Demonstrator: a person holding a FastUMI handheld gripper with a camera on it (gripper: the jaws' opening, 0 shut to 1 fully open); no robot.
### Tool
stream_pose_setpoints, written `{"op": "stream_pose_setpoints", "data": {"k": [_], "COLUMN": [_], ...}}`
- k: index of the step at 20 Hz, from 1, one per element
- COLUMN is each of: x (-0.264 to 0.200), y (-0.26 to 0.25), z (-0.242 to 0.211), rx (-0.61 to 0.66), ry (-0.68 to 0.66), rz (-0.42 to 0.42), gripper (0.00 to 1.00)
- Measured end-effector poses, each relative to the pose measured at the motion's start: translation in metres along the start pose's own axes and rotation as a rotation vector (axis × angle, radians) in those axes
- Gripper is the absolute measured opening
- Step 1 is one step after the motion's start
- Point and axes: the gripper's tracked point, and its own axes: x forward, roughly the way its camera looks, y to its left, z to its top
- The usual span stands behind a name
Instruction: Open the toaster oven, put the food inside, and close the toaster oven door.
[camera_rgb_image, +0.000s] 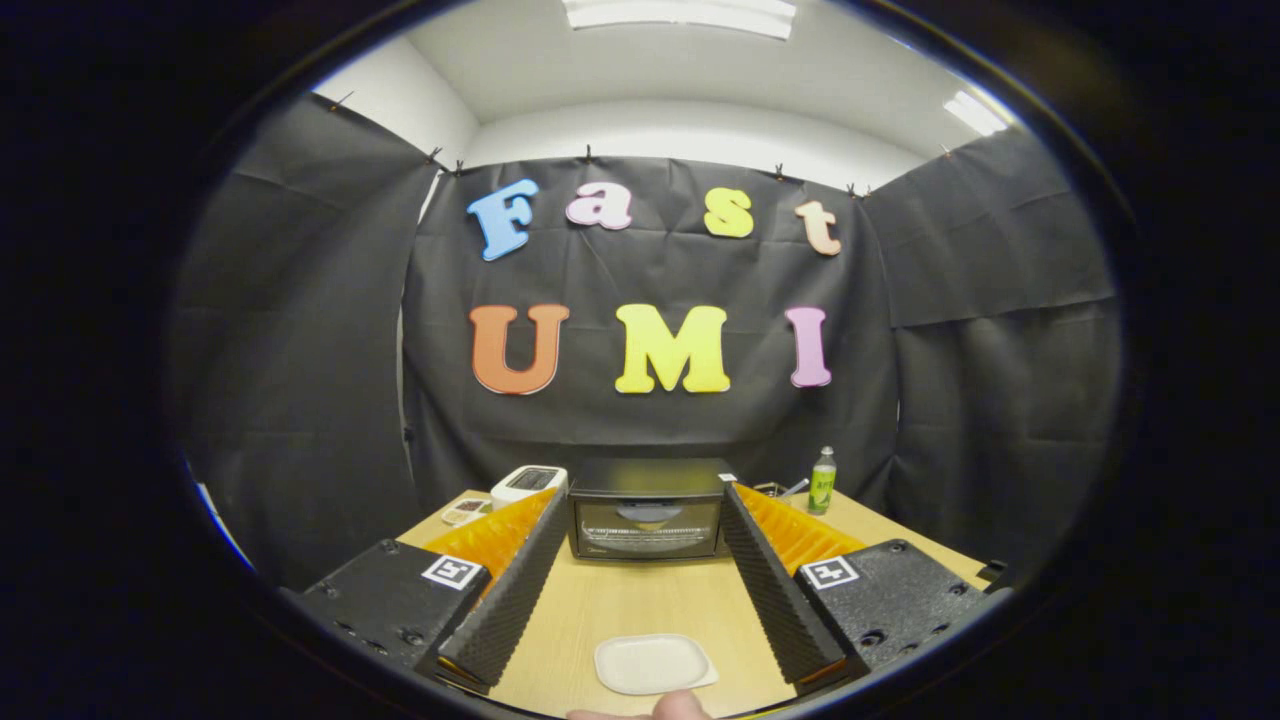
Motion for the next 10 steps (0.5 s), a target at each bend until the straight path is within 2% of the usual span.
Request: {"op": "stream_pose_setpoints", "data": {"k": [10], "x": [0.0063], "y": [-0.0041], "z": [-0.0084], "rx": [0.033], "ry": [0.046], "rz": [-0.007], "gripper": [1.0]}}
